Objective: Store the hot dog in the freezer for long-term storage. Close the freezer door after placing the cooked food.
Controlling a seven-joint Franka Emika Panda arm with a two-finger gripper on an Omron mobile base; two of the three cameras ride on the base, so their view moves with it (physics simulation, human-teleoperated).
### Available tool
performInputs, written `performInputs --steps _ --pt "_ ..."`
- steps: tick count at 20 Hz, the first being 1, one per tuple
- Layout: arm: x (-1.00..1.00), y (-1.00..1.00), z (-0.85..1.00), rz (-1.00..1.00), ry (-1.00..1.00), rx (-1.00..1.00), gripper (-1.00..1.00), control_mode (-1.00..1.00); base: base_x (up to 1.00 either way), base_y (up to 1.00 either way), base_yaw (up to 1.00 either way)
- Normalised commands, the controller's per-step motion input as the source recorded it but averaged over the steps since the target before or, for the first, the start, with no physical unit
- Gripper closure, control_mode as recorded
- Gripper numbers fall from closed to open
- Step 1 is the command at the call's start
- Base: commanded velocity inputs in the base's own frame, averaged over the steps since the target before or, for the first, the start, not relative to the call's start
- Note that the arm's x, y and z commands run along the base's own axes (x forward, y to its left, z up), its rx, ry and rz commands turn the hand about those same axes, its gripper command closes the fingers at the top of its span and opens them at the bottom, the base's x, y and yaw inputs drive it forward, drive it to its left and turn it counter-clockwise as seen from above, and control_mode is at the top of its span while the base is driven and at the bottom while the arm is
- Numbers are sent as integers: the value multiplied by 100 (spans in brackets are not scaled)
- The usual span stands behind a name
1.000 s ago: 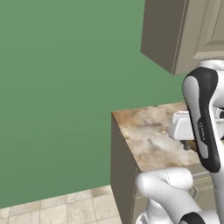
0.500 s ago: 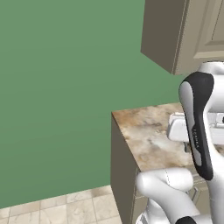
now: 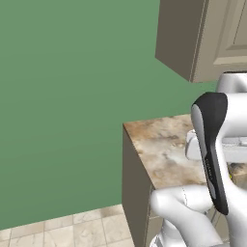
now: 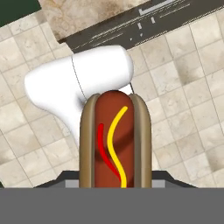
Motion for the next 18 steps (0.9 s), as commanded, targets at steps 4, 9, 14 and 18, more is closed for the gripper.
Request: performInputs --steps 4,9,14,18 --pt "-9 1 -2 6 -2 -1 100 -100 0 0 0" --pt "0 0 0 0 0 0 100 -100 0 0 0" --pt "0 0 0 0 0 0 100 -100 0 0 0" --pt "0 0 0 0 0 0 100 -100 0 0 0"
